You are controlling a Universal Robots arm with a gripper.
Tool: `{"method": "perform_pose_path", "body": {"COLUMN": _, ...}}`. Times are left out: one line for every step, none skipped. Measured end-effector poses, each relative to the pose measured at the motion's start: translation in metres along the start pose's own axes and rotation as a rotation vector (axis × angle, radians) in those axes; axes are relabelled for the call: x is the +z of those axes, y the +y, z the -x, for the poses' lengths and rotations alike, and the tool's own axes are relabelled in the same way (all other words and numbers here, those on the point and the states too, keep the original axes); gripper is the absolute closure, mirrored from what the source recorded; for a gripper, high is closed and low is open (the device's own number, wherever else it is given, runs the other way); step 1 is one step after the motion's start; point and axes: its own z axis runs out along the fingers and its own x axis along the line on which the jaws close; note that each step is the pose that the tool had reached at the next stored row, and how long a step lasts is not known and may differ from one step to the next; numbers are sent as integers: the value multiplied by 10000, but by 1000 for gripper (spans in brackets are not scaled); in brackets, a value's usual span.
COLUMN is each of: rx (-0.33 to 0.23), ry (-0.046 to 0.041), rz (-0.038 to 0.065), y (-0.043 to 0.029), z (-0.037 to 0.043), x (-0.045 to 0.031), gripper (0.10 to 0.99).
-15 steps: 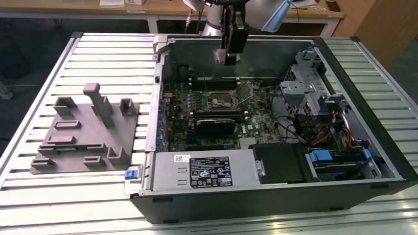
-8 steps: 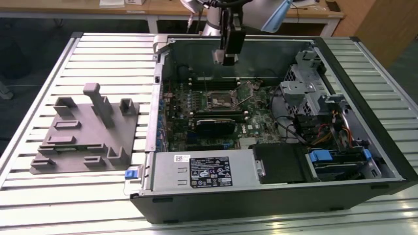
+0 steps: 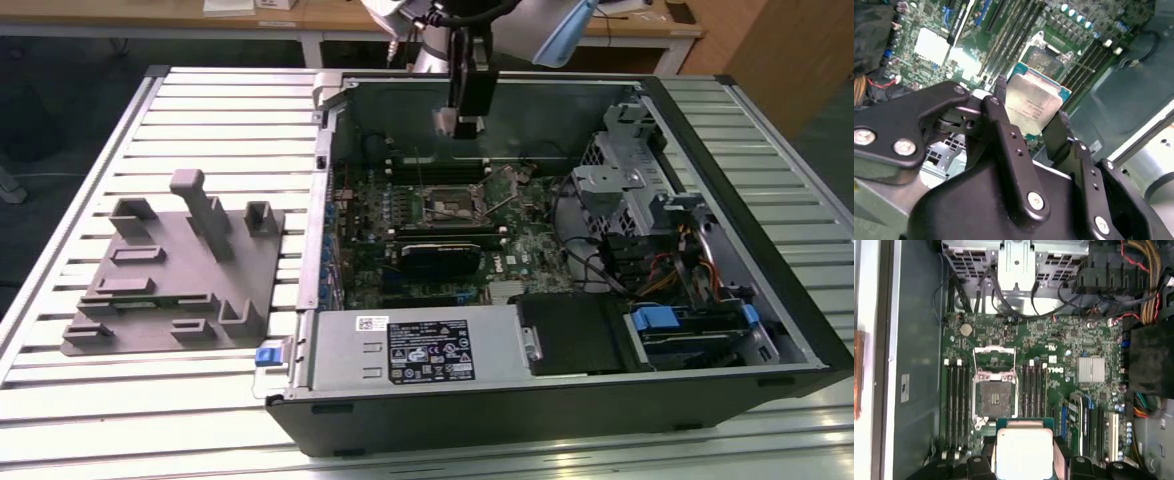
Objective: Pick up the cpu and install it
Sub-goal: 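Place the cpu into insertion slot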
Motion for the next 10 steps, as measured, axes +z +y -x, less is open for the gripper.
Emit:
{"method": "perform_pose_path", "body": {"rx": 1, "ry": -2, "rz": 55, "y": -2, "z": 0, "x": 9, "gripper": 545}}
{"method": "perform_pose_path", "body": {"rx": 2, "ry": -5, "rz": 100, "y": -2, "z": 0, "x": 18, "gripper": 545}}
{"method": "perform_pose_path", "body": {"rx": 2, "ry": -3, "rz": 127, "y": -2, "z": -1, "x": 33, "gripper": 545}}
{"method": "perform_pose_path", "body": {"rx": 1, "ry": -4, "rz": 129, "y": -3, "z": -1, "x": 52, "gripper": 545}}
{"method": "perform_pose_path", "body": {"rx": 0, "ry": -4, "rz": 129, "y": -3, "z": -2, "x": 70, "gripper": 545}}
{"method": "perform_pose_path", "body": {"rx": 0, "ry": -4, "rz": 129, "y": -4, "z": -2, "x": 88, "gripper": 545}}
{"method": "perform_pose_path", "body": {"rx": 2, "ry": -4, "rz": 129, "y": -5, "z": -3, "x": 106, "gripper": 545}}
{"method": "perform_pose_path", "body": {"rx": 2, "ry": -5, "rz": 129, "y": -5, "z": -3, "x": 123, "gripper": 545}}
{"method": "perform_pose_path", "body": {"rx": 2, "ry": -5, "rz": 129, "y": -6, "z": -4, "x": 142, "gripper": 545}}
{"method": "perform_pose_path", "body": {"rx": 2, "ry": -4, "rz": 130, "y": -6, "z": -5, "x": 161, "gripper": 545}}
